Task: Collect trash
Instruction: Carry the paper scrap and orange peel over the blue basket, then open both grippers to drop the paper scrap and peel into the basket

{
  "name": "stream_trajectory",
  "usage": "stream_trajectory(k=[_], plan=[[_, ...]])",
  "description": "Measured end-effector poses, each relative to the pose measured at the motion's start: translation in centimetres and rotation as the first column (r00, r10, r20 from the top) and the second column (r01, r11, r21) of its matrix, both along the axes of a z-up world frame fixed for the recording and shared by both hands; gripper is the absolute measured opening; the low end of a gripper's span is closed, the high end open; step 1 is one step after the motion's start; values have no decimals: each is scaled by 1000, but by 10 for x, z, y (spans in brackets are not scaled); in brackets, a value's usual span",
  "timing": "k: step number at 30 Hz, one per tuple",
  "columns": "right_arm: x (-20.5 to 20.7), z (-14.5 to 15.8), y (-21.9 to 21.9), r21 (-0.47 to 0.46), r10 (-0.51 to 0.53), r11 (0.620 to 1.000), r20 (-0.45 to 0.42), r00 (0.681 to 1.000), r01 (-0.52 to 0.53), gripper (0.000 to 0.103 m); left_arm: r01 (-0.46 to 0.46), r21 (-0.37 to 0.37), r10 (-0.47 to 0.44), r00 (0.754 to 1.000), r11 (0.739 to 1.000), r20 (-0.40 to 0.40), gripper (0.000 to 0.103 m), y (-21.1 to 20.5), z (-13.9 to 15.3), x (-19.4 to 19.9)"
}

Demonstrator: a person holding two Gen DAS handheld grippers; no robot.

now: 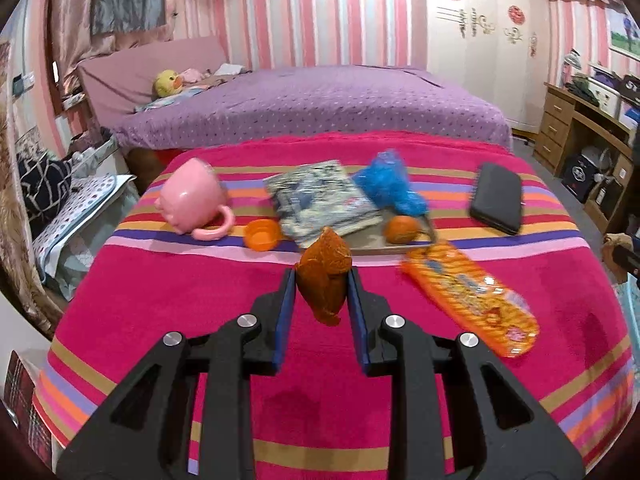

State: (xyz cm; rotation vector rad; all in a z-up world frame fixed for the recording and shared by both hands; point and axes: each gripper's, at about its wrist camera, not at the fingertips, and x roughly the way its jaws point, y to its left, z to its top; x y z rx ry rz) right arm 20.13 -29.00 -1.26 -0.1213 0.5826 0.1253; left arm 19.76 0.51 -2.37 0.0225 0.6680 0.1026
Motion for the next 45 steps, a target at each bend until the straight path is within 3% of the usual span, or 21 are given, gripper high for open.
stream_trajectory(k=[14, 20, 23, 29, 34, 37, 40, 41, 43, 44, 45], plan=[[-48, 22, -108, 3, -86, 996, 58, 995, 86, 39, 179, 6, -180, 983, 984, 36, 25, -133, 11, -32], [-73, 14, -183, -16, -222, 975, 55, 974, 223, 39, 286, -21, -285, 958, 958, 36, 25, -215, 9, -40], [-87, 8, -223, 17, -294, 956, 48, 955, 294, 39, 364, -52, -364, 931, 930, 19, 25, -268, 1, -44], [-101, -9, -268, -48, -380, 923, 24, 925, 381, 39, 482, -40, -482, 876, 875, 11, 25, -353, -17, -60], [-108, -21, -299, 9, -419, 908, 2, 908, 419, 39, 534, -40, -535, 844, 844, -23, 25, -400, -33, -59], [-110, -27, -307, 24, -431, 902, -3, 903, 430, 39, 579, -72, -583, 811, 812, -50, 28, -419, -41, -56], [-110, -29, -308, 29, -430, 902, -4, 903, 430, 39, 585, -49, -587, 808, 809, -41, 28, -429, -45, -55], [-110, -29, -308, 29, -431, 902, -2, 902, 431, 39, 586, -46, -588, 808, 809, -41, 31, -430, -45, -54], [-108, -31, -305, 35, -429, 903, -2, 903, 429, 39, 581, -51, -583, 811, 812, -39, 50, -428, -45, -50], [-107, -32, -305, 34, -427, 904, -2, 904, 427, 39, 574, -51, -575, 817, 818, -34, 71, -426, -44, -49], [-104, -32, -302, 34, -425, 905, -3, 905, 425, 39, 555, -43, -556, 831, 831, -20, 81, -423, -43, -47]])
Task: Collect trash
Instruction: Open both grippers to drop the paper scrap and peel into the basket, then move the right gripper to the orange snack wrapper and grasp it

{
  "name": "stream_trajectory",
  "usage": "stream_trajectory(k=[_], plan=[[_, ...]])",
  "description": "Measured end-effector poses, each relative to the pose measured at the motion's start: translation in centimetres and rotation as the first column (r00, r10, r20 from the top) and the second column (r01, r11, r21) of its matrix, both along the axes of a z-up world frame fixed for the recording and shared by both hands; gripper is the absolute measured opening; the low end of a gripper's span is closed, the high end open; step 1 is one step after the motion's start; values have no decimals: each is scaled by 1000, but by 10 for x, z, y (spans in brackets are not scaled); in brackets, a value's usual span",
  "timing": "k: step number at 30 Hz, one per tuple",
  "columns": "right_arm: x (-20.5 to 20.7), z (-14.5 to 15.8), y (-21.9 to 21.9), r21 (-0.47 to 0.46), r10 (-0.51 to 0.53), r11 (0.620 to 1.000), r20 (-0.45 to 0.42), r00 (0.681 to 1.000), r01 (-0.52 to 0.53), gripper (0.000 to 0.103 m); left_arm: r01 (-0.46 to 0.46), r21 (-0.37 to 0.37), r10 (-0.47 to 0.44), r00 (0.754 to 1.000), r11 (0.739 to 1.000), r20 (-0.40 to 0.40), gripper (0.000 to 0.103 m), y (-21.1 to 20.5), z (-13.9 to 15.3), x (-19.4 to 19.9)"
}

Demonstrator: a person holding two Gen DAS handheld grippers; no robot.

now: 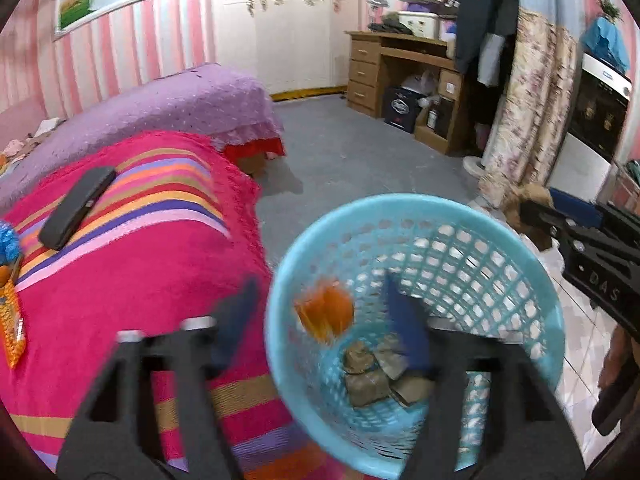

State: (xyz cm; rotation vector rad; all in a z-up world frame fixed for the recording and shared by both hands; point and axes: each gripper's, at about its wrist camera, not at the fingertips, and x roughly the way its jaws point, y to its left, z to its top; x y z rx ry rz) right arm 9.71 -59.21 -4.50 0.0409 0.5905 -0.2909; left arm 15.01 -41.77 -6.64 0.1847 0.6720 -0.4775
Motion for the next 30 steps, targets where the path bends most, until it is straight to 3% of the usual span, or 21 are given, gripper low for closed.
stream_trajectory(k=[6, 14, 18, 22, 30], plan=[[5, -4, 5, 8, 9, 1000, -3, 1000, -9, 39, -74, -28, 75, 996, 997, 48, 94, 29, 12, 6], [11, -10, 9, 37, 3, 999, -2, 1000, -3, 43, -152, -32, 154, 986, 988, 69, 96, 75, 20, 12], [12, -4, 18, 12, -47, 999, 13, 999, 47, 82, -182, -38, 184, 981, 982, 62, 96, 99, 22, 12], [14, 8, 27, 34, -77, 997, 47, 996, 75, 96, -208, -37, 210, 975, 977, 74, 97, 124, 30, 8], [42, 28, 96, -17, 2, 1000, 74, 997, 0, 98, -297, -32, 299, 950, 954, 90, 97, 201, 50, 7]])
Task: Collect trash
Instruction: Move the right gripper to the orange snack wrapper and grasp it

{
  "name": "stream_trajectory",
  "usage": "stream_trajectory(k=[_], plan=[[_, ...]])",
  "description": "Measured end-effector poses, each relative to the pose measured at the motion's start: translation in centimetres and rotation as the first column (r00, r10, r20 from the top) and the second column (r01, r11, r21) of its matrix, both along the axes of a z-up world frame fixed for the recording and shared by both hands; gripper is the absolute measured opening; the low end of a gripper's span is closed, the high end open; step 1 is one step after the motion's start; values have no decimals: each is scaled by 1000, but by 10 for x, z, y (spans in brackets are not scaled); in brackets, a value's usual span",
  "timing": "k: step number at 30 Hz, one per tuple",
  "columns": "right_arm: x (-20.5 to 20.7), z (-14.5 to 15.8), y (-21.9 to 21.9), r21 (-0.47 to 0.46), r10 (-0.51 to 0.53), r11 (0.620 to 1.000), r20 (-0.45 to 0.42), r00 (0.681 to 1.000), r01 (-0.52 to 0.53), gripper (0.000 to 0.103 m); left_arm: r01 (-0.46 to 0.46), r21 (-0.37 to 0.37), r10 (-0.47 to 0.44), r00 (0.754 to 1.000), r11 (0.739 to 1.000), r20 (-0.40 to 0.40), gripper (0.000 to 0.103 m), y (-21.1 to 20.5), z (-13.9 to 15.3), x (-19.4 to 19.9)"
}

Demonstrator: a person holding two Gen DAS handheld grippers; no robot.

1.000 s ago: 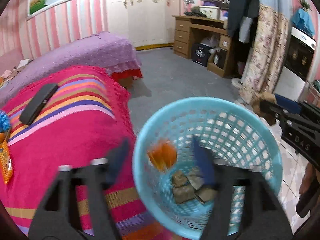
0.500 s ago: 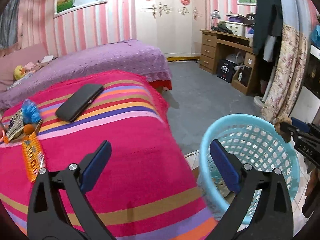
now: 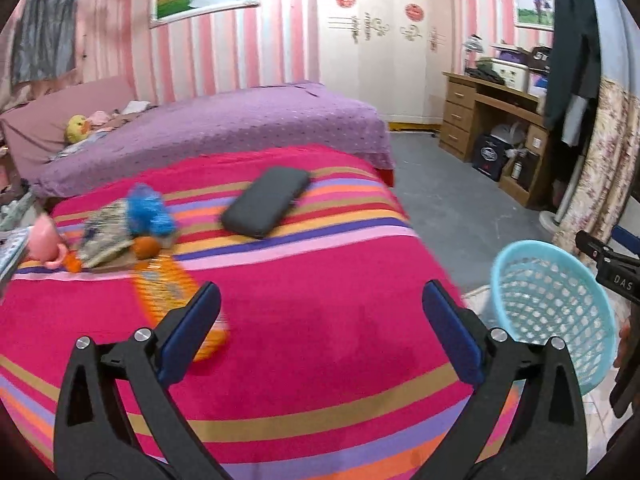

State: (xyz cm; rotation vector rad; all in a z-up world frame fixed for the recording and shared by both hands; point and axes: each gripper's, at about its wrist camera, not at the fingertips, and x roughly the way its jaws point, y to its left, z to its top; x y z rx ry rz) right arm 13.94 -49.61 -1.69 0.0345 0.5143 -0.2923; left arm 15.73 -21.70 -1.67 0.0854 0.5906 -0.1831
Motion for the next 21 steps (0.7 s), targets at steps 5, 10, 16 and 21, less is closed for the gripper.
stream_trajectory(k=[5, 10, 16, 21], plan=[[16, 11, 49, -16, 79, 997, 5, 997, -79, 98, -75, 39, 75, 997, 996, 17, 97, 59, 14, 2], [33, 14, 109, -42, 187, 981, -3, 982, -187, 98, -145, 54, 144, 989, 988, 25, 97, 130, 24, 2], [48, 6, 178, -47, 290, 955, -31, 956, -291, 98, -245, 28, 245, 969, 969, 23, 97, 207, 15, 11], [53, -1, 226, -67, 363, 928, -62, 930, -366, 98, -269, 30, 270, 962, 963, -35, 97, 252, -8, 23]])
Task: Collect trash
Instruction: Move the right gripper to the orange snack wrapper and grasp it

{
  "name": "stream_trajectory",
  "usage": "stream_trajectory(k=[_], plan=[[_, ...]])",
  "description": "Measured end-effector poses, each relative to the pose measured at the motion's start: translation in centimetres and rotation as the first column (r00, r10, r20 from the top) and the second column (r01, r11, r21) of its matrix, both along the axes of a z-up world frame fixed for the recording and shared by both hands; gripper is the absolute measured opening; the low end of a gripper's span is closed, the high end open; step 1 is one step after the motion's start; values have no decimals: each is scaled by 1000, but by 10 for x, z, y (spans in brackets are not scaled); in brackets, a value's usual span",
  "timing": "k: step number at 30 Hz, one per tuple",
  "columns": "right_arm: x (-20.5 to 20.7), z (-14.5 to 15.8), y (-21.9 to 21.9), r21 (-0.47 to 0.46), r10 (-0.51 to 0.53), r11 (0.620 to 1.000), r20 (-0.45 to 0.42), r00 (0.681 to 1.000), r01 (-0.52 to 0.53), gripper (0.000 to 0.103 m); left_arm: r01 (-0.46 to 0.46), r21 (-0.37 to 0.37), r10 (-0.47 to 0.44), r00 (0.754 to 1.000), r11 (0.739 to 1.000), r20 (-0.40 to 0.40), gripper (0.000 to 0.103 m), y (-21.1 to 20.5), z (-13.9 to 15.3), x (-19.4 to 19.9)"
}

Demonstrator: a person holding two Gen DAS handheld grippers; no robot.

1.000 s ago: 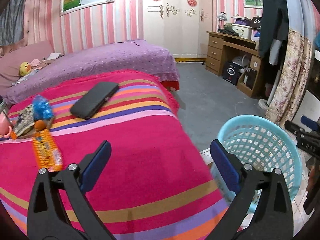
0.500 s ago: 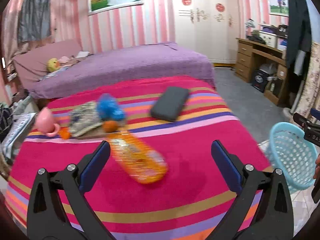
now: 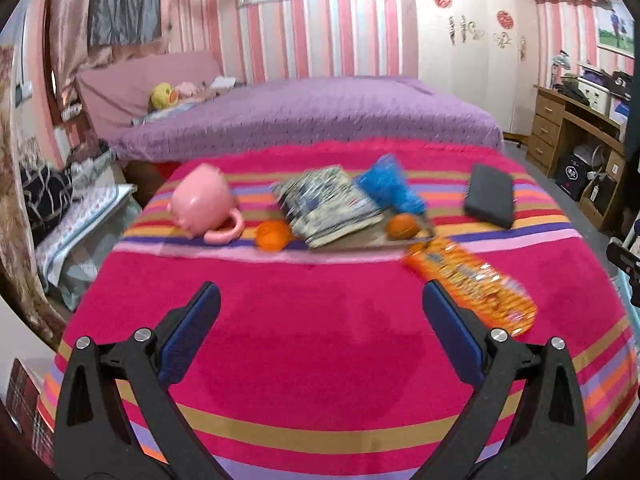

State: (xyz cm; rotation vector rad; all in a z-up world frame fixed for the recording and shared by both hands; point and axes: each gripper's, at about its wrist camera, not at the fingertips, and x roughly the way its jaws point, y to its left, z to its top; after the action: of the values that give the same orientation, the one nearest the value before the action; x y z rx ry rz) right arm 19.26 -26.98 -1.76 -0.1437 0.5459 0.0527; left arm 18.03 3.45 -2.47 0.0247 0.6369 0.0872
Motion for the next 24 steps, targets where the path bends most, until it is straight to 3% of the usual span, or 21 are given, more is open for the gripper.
stream_trajectory(k=[5, 9, 20, 24], plan=[[7, -6, 32, 4, 36, 999, -26, 999, -36, 98, -31, -8, 31, 999, 999, -26, 97, 29, -12, 2], [17, -18, 50, 59, 79, 996, -87, 993, -74, 98, -54, -23, 53, 998, 998, -36, 97, 46, -17, 0], [34, -51, 107, -8, 186, 982, -200, 962, -191, 97, -77, -13, 77, 997, 997, -26, 97, 62, -16, 0], [43, -60, 115, 17, 233, 972, -249, 940, -236, 68, -77, -15, 77, 997, 997, -30, 97, 62, -16, 1]])
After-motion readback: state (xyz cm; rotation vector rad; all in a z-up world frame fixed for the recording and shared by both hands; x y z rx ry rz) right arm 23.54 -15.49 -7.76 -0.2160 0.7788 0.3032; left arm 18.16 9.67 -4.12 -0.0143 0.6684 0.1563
